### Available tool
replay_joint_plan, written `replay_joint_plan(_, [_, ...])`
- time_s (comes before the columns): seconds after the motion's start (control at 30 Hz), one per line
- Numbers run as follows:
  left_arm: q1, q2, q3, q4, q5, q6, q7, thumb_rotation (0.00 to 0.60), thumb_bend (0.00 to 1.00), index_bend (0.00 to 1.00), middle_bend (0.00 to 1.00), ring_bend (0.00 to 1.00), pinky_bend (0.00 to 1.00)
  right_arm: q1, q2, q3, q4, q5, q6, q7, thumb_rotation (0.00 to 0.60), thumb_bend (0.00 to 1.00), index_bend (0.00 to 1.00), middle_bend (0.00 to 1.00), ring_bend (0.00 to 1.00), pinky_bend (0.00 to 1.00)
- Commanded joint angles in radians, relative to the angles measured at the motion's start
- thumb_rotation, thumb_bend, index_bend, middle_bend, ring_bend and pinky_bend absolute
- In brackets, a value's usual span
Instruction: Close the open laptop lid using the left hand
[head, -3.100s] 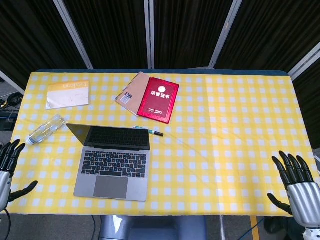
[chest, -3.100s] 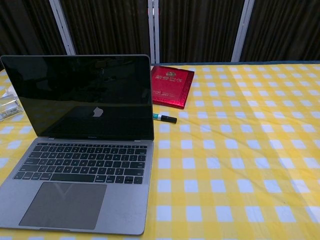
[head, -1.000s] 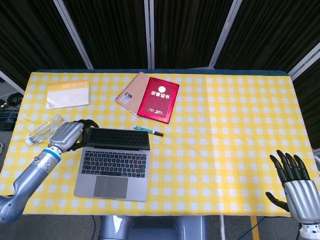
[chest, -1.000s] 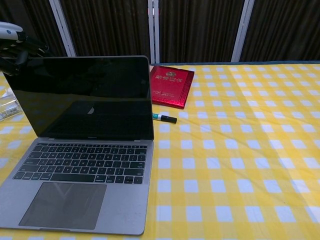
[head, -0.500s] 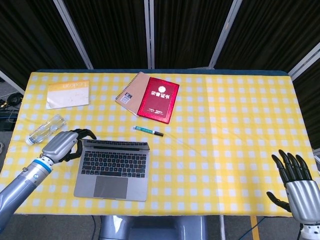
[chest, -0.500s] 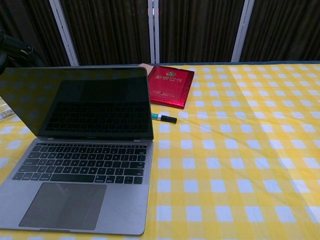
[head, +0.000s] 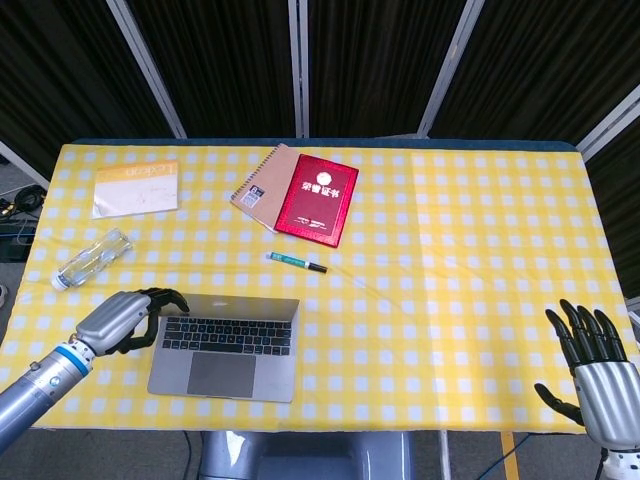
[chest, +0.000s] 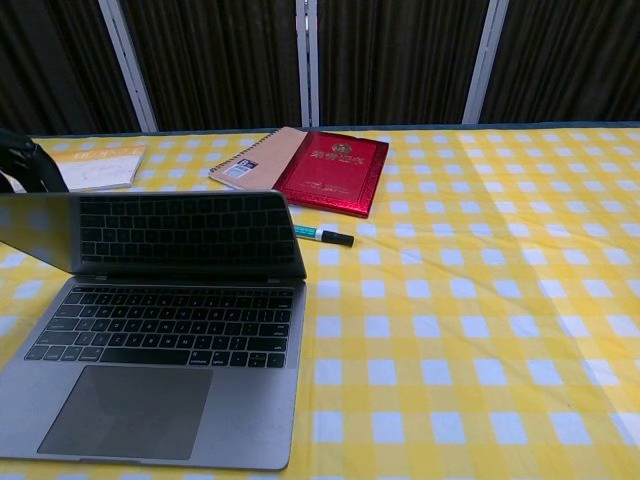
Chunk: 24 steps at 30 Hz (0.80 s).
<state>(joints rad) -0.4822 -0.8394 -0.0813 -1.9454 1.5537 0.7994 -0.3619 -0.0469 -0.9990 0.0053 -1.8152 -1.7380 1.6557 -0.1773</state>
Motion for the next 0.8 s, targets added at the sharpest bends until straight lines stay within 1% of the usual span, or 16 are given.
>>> replay_joint_plan(0.03, [0.009, -0.017, 0.037, 0.022, 0.055, 0.021, -0.024, 0.600, 1.00, 0.31, 0.24, 0.22, 0.28, -0.001, 0.000, 0.000, 0.000, 0.000, 0.001, -0.001, 0.600, 0.00, 0.02, 0.00, 0.00, 0.00])
replay_joint_plan(0.23, [0.027, -0.075, 0.082, 0.067, 0.128, 0.076, -0.020, 0.600, 1.00, 0.32, 0.24, 0.22, 0.28, -0.002, 0.000, -0.001, -0.002, -0.005, 0.004, -0.003, 0.600, 0.00, 0.02, 0.00, 0.00, 0.00])
replay_joint_plan(0.47, [0.025, -0.132, 0.124, 0.106, 0.172, 0.090, -0.022, 0.600, 1.00, 0.31, 0.24, 0.22, 0.28, -0.005, 0.000, 0.001, -0.003, -0.003, 0.009, -0.005, 0.600, 0.00, 0.02, 0.00, 0.00, 0.00])
replay_joint_plan(0.8, [-0.001, -0.214, 0.153, 0.139, 0.158, 0.051, 0.038, 0.600, 1.00, 0.32, 0.24, 0.22, 0.28, -0.006, 0.002, 0.001, -0.003, -0.002, 0.010, -0.002, 0.600, 0.00, 0.02, 0.00, 0.00, 0.00])
